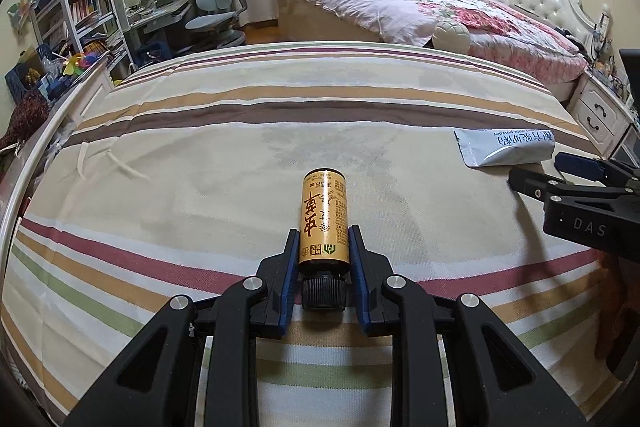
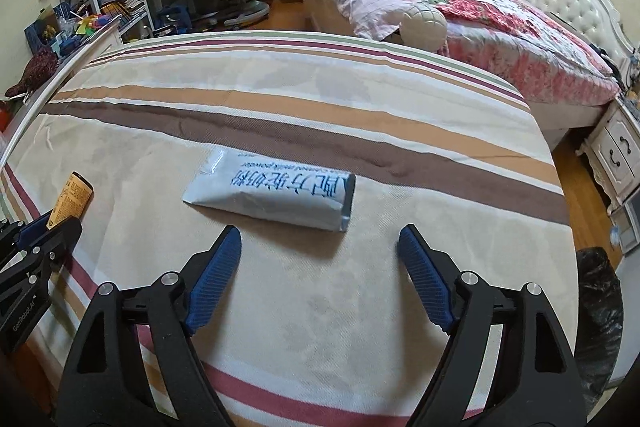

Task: Collect trash
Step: 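Grasp the white milk-powder tube with the right tool while the left tool holds the bottle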

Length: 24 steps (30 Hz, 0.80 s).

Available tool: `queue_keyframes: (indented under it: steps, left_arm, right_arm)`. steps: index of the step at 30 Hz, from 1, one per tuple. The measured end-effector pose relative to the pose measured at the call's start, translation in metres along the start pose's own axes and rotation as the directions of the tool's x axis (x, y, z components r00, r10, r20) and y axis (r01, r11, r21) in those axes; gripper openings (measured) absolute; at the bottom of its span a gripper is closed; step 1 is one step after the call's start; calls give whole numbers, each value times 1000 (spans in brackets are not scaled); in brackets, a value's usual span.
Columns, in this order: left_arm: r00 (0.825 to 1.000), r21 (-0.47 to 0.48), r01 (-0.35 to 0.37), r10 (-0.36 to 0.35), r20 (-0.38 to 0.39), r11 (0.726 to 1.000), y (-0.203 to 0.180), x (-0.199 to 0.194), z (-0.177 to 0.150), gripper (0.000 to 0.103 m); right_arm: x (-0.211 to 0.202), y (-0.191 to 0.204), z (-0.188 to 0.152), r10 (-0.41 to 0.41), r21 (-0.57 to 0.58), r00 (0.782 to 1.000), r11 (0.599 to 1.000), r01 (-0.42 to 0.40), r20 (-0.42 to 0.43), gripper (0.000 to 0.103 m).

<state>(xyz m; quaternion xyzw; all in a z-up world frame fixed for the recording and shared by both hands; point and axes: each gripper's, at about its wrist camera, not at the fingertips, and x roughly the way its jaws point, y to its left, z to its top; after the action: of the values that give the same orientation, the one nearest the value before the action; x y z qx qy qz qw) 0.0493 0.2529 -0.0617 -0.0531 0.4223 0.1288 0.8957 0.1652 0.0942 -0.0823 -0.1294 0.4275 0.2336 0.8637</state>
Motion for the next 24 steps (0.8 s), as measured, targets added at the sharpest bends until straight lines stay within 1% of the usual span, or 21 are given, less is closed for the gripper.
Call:
queue_keyframes:
  steps: [4, 6, 7, 8, 10, 13, 17, 20, 24]
  left_arm:
    - [1000, 5, -3, 3, 2, 1000, 1, 0, 0, 25]
    - [1000, 2, 1, -1, 2, 1000, 1, 0, 1, 25]
    - [1000, 1, 2, -2, 2, 1000, 0, 0, 0, 25]
    - [1000, 1, 3, -3, 3, 1000, 1, 0, 1, 25]
    - [1000, 0, 3, -3, 2, 1000, 1, 0, 1, 25]
    - [1000, -12, 4, -4, 2, 1000, 4, 0, 2, 25]
    - [1000, -33, -9, 10, 3, 999, 12, -1, 3, 25]
    - [1000, -50, -22, 23, 2, 999, 20, -1, 2, 25]
    - [999, -70, -40, 40, 2, 997, 31, 0, 2, 25]
  right_arm:
    - [6, 5, 8, 3, -7, 1000, 1000, -3, 0, 81]
    - [4, 10, 7, 3, -22, 1000, 1000, -2, 8, 75]
    - [3, 13, 6, 5, -32, 1000, 999, -5, 12, 70]
    - [1, 15, 4, 9, -34, 1000, 999, -9, 11, 68]
    - [-3, 20, -1, 31, -36, 999, 999, -30, 10, 67]
    - [-10, 33, -10, 51, -65, 999, 997, -50, 13, 63]
    - [-19, 50, -21, 80, -111, 997, 991, -77, 17, 63]
    - [-22, 48, -22, 51, -86, 998, 995, -48, 31, 63]
    - [-17, 33, -17, 44, 5, 999, 999, -44, 26, 63]
